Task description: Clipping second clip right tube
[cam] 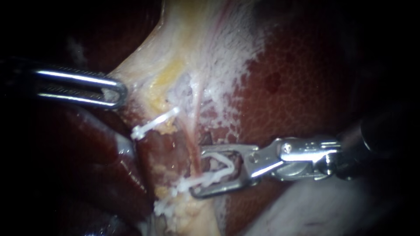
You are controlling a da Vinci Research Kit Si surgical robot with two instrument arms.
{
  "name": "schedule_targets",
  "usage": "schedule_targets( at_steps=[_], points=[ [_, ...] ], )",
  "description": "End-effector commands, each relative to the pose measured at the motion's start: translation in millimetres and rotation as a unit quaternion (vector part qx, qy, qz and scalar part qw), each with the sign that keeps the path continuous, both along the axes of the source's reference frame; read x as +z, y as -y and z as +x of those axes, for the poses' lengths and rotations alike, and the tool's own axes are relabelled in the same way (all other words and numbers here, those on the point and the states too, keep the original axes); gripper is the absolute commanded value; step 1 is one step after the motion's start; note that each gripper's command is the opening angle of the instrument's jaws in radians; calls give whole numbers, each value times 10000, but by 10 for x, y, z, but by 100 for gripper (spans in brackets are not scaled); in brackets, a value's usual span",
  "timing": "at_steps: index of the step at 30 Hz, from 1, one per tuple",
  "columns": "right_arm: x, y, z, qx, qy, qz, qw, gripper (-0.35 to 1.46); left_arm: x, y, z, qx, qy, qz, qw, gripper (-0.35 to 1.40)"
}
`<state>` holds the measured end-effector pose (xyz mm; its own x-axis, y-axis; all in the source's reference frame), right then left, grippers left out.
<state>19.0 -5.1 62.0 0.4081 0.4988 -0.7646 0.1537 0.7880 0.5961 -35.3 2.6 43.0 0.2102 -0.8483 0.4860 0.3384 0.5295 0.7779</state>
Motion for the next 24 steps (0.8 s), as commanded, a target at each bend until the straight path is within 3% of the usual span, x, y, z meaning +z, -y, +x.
schedule_targets(
  at_steps=[1, 16, 24],
  points=[
    [0, 0, 1, -27, -31, 6, 10000, 60, 1, 0, 0, -3, -4, 3, 10000, -18],
    [-13, 11, 15, -519, -472, 357, 9969, 57, 3, -2, -2, -7, -6, 2, 10000, -18],
    [-9, 10, 14, -477, -394, 517, 9967, 49, 3, -2, -3, -9, -7, 2, 10000, -18]
  ],
)
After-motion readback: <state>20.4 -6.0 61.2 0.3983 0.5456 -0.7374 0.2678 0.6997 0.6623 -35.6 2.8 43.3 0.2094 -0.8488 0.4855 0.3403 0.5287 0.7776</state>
